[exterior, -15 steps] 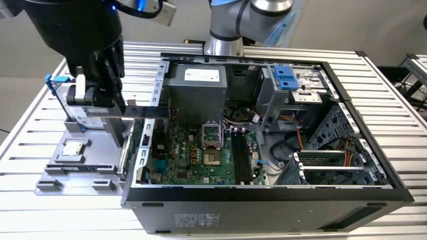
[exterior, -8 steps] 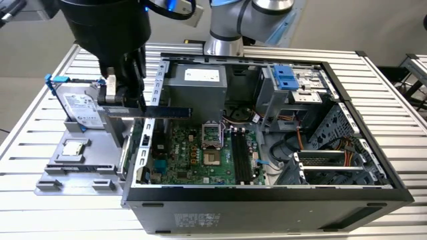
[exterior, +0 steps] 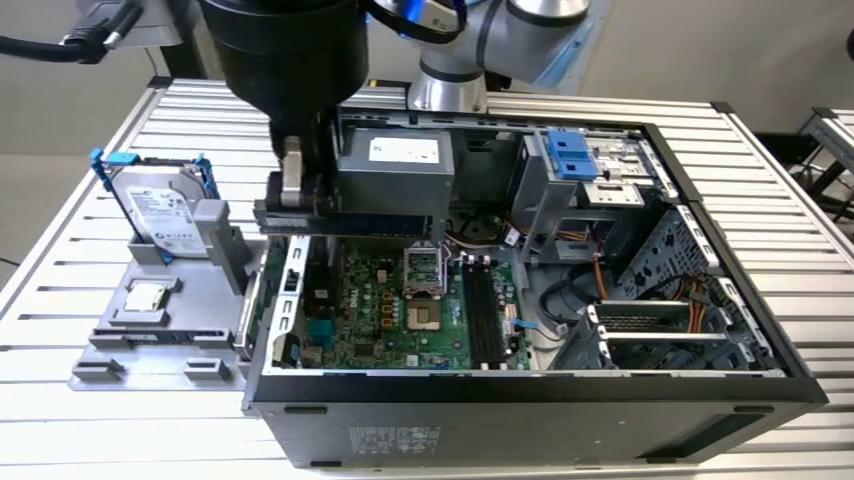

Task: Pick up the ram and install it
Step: 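Pick up the ram and move it above insertion slot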

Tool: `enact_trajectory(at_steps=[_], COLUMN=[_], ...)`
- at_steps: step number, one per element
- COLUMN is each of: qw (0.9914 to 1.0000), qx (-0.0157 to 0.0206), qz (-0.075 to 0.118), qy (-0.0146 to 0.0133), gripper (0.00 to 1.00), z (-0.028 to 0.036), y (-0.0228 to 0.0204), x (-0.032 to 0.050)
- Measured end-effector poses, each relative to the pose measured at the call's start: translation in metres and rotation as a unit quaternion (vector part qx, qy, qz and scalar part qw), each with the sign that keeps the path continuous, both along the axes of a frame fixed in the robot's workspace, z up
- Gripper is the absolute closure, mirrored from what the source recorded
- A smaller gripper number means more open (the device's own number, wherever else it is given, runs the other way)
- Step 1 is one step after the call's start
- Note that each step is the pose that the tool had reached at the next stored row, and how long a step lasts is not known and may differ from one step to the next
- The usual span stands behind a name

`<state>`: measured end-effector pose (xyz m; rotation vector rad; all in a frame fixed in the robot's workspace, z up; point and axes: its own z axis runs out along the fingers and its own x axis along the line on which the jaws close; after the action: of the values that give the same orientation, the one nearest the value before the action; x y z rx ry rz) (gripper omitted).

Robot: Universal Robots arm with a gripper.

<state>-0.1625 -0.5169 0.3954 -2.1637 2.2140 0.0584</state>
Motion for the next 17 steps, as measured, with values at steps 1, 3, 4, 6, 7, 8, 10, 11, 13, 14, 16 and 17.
enact_trajectory(at_steps=[1,3,4,6,7,8,10,11,13,14,16,17], qw=[1.00000,1.00000,1.00000,1.00000,1.00000,1.00000,1.00000,1.00000,1.00000,1.00000,1.00000,1.00000], qx=[0.0000,0.0000,0.0000,0.0000,0.0000,0.0000,0.0000,0.0000,0.0000,0.0000,0.0000,0.0000], qz=[0.000,0.000,0.000,0.000,0.000,0.000,0.000,0.000,0.000,0.000,0.000,0.000], qy=[0.0001,0.0002,0.0003,0.0003,0.0004,0.0005,0.0006,0.0007,0.0008,0.0009,0.0010,0.0011], gripper=[1.00,1.00,1.00,1.00,1.00,1.00,1.00,1.00,1.00,1.00,1.00,1.00], z=[0.0000,0.0000,0.0000,0.0000,0.0000,0.0000,0.0000,0.0000,0.0000,0.0000,0.0000,0.0000], y=[0.0000,0.0000,0.0000,0.0000,0.0000,0.0000,0.0000,0.0000,0.0000,0.0000,0.0000,0.0000], x=[0.0050,0.0139,0.0184,0.0278,0.0321,0.0368,0.0456,0.0502,0.0592,0.0639,0.0729,0.0775])
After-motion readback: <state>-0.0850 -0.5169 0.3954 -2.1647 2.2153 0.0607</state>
